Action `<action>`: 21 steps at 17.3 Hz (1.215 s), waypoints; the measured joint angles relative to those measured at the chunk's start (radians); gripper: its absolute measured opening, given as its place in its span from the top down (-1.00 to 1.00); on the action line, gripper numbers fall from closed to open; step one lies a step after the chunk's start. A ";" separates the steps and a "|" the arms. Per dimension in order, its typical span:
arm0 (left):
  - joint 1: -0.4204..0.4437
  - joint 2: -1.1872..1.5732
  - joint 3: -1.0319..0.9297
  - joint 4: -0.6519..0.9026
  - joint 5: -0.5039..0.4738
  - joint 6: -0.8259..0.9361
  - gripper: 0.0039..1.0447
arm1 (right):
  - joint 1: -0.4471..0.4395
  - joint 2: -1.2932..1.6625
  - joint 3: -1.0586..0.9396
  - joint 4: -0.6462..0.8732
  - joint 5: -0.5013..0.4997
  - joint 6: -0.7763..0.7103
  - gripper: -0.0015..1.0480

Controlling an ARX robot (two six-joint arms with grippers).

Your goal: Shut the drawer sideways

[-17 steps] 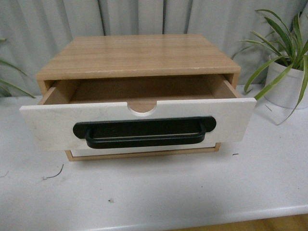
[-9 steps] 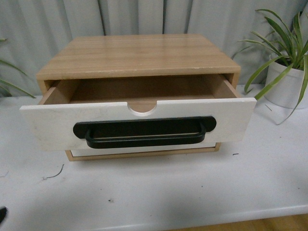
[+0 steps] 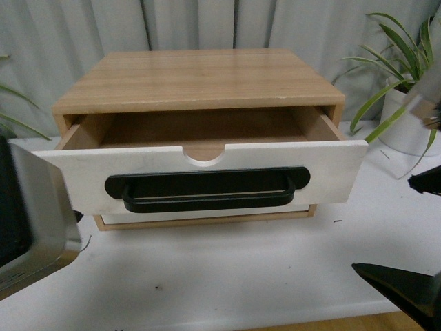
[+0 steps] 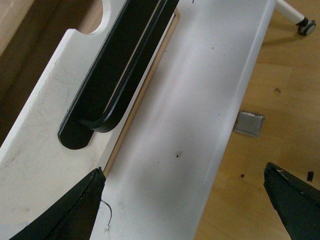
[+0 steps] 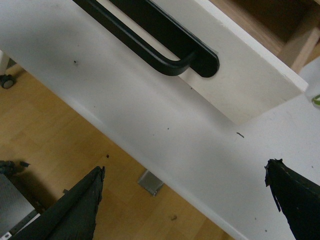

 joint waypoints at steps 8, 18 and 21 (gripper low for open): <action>0.022 0.174 0.133 -0.017 -0.040 0.107 -0.88 | 0.036 0.312 0.171 0.049 -0.034 -0.095 -0.87; 0.057 0.323 0.256 0.027 -0.096 0.127 -0.88 | 0.020 0.483 0.316 0.086 -0.023 -0.101 -0.87; 0.061 0.396 0.311 0.045 -0.111 0.136 -0.88 | 0.007 0.531 0.365 0.095 -0.016 -0.101 -0.87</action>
